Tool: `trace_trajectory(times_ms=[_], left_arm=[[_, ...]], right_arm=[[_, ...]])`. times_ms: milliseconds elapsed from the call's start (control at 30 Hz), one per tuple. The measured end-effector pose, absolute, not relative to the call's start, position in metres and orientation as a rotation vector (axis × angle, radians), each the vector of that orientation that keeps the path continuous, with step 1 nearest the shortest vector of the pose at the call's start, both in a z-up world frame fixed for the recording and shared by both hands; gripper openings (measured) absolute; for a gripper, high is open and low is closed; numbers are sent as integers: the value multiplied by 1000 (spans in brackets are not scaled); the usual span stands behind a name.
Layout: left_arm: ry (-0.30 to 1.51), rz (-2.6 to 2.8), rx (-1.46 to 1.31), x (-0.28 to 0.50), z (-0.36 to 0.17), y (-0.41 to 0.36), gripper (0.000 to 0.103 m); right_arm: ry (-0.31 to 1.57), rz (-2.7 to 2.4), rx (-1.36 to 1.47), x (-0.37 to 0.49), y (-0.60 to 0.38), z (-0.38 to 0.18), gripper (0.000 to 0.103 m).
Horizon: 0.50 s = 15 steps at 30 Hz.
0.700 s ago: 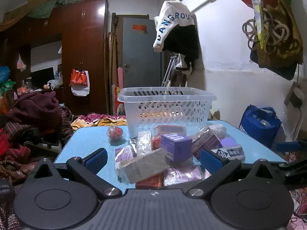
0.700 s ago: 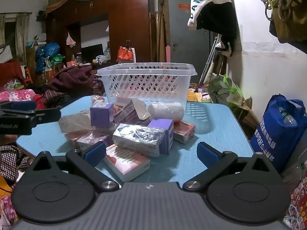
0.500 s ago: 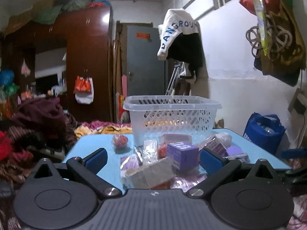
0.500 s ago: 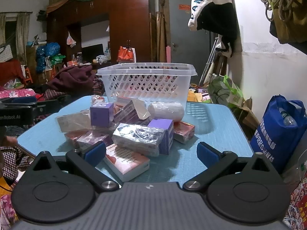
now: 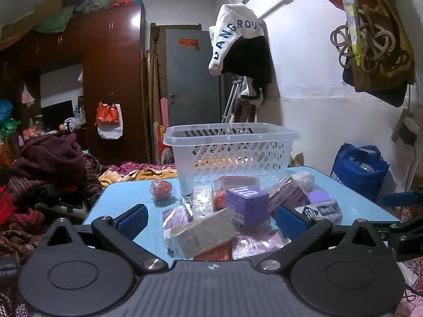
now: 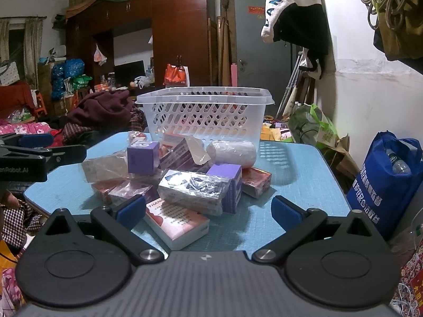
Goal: Organize objects
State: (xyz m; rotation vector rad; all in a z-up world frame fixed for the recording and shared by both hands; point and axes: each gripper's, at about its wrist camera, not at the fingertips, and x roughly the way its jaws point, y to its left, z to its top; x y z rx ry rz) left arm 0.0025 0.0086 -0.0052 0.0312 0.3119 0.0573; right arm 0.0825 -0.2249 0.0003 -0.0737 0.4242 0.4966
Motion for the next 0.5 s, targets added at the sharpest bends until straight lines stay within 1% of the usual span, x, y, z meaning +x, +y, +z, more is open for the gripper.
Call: trace_trajectory(times_ms=[500], left_arm=[[317,54,34,1,-4,8,103]], right_arm=[[424,498,-64,84,-226,-1,103]])
